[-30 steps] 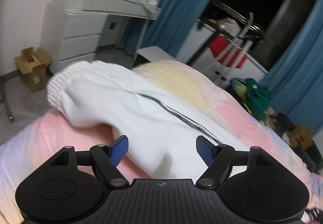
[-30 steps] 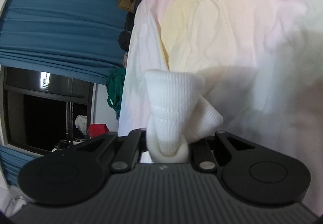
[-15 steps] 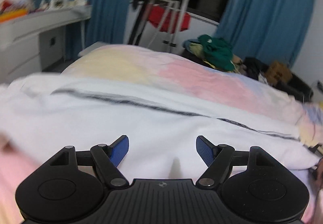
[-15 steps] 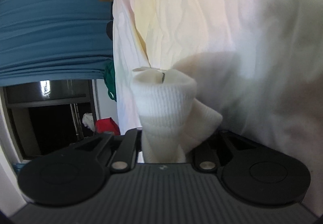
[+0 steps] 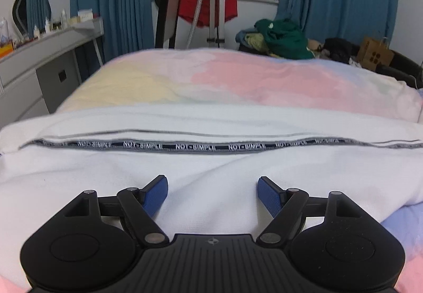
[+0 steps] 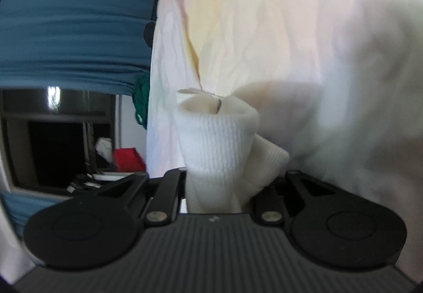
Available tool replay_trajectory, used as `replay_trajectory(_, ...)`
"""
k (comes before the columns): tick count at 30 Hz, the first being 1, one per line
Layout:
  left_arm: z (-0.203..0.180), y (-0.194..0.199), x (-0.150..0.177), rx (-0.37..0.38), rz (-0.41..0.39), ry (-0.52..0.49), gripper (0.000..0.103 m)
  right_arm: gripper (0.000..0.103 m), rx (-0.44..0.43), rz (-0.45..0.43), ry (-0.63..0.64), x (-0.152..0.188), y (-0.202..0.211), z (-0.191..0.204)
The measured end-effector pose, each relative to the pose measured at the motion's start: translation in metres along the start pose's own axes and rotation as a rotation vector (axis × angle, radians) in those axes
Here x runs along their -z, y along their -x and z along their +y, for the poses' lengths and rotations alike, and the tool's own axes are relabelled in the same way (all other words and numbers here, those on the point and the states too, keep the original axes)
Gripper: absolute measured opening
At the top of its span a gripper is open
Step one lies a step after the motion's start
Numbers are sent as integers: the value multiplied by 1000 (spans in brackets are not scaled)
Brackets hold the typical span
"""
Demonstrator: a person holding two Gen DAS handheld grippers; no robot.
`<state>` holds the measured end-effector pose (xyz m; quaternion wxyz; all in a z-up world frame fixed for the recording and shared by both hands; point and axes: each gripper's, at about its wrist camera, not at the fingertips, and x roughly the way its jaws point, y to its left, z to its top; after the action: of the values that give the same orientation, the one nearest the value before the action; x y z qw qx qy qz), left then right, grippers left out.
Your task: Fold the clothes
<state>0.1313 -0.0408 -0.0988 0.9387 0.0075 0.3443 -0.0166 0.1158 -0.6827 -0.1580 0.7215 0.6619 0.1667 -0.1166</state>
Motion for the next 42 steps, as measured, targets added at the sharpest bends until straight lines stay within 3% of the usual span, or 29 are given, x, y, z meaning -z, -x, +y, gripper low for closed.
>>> replay_trajectory(5, 2, -14, 4, 8, 40, -17, 79, 17, 46, -69, 171, 9, 3, 31)
replay_trajectory(11, 4, -17, 2, 20, 52, -23, 79, 16, 102, -222, 586, 50, 14, 106)
replay_trajectory(15, 11, -10, -6, 40, 46, 15, 79, 16, 76, -348, 932, 106, 21, 166)
replay_trajectory(20, 32, 14, -19, 92, -16, 130, 79, 16, -75, -407, 1342, 219, 31, 207)
replay_trajectory(22, 43, 24, -26, 97, -56, 180, 79, 16, -141, -363, 1498, 274, 26, 205)
replay_trajectory(25, 64, 34, -32, 89, -104, 267, 79, 16, -147, -201, 1708, 338, 5, 169)
replay_trajectory(29, 89, 40, -33, 78, -110, 379, 79, 16, -152, 32, 1977, 423, -23, 119)
replay_trajectory(31, 97, 41, -33, 74, -111, 411, 79, 16, -104, 15, 2081, 443, -25, 94)
replay_trajectory(37, 108, 56, -31, 89, -162, 462, 79, 16, -165, 47, 2046, 449, -14, 104)
replay_trajectory(42, 99, 58, -28, 106, -169, 422, 79, 17, -229, 96, 2008, 460, -8, 114)
